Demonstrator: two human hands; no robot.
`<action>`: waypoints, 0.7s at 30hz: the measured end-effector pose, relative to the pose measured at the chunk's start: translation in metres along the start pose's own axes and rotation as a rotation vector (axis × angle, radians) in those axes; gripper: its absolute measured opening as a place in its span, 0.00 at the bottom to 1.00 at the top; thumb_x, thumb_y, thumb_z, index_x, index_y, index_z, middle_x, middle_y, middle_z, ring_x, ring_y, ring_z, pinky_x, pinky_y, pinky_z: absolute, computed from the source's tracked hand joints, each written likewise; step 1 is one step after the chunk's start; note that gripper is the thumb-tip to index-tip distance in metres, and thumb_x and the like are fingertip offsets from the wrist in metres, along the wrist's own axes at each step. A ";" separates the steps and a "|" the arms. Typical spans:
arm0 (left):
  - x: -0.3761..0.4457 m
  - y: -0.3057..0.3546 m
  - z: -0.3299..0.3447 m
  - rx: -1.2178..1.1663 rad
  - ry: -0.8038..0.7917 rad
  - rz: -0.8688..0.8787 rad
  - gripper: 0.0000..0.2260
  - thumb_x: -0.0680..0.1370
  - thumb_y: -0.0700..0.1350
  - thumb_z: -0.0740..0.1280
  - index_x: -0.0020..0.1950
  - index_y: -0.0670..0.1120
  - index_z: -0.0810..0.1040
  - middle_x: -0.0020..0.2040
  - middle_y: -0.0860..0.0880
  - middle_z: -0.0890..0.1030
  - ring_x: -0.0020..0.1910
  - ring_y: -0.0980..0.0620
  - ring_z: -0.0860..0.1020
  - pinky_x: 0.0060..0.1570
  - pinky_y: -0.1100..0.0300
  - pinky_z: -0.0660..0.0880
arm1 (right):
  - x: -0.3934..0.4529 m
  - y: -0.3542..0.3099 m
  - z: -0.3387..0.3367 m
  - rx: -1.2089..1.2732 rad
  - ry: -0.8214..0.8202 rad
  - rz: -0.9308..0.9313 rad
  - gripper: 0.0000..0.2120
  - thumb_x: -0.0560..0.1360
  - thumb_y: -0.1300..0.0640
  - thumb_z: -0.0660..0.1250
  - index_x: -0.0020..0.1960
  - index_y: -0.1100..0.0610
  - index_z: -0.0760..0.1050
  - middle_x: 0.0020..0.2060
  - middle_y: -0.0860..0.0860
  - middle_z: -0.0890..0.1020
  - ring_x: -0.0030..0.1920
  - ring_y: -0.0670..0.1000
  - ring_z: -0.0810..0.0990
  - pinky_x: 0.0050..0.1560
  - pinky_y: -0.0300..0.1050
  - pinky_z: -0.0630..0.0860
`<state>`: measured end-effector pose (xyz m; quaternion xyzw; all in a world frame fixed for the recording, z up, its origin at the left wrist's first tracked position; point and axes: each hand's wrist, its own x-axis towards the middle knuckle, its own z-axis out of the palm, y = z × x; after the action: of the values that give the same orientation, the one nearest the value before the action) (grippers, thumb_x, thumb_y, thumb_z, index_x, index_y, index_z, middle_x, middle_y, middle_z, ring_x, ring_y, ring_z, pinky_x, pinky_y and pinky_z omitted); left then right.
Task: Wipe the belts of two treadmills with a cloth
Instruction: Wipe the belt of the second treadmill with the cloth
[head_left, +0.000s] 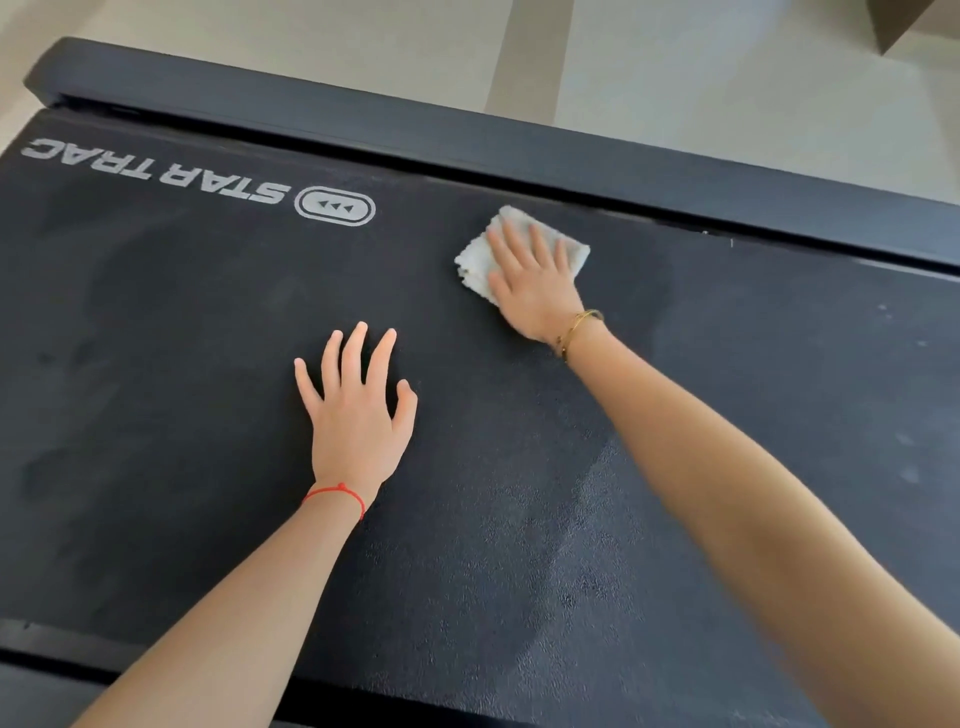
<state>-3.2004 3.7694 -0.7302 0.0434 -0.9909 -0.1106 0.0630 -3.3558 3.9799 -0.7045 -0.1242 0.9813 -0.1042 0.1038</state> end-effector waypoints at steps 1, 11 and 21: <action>-0.001 0.000 0.000 -0.002 0.004 0.001 0.26 0.80 0.53 0.51 0.78 0.51 0.64 0.78 0.45 0.64 0.79 0.42 0.59 0.75 0.32 0.52 | -0.010 -0.011 0.006 -0.030 -0.009 -0.077 0.27 0.85 0.49 0.45 0.81 0.51 0.43 0.80 0.47 0.45 0.80 0.59 0.43 0.76 0.61 0.38; -0.001 -0.003 0.005 -0.001 0.007 0.009 0.25 0.82 0.51 0.58 0.79 0.51 0.62 0.79 0.45 0.63 0.79 0.41 0.58 0.75 0.31 0.51 | -0.013 0.071 -0.017 -0.016 0.004 0.108 0.27 0.85 0.46 0.44 0.81 0.49 0.42 0.80 0.49 0.44 0.80 0.57 0.41 0.76 0.58 0.39; 0.002 -0.004 0.001 -0.039 -0.011 0.011 0.24 0.81 0.52 0.59 0.78 0.51 0.65 0.78 0.45 0.64 0.79 0.42 0.59 0.75 0.32 0.51 | -0.039 -0.008 0.014 -0.098 -0.021 -0.123 0.26 0.85 0.48 0.44 0.81 0.51 0.43 0.81 0.50 0.45 0.80 0.59 0.43 0.76 0.62 0.40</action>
<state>-3.2018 3.7653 -0.7317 0.0362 -0.9892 -0.1296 0.0589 -3.3136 3.9800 -0.7085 -0.1903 0.9746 -0.0609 0.1011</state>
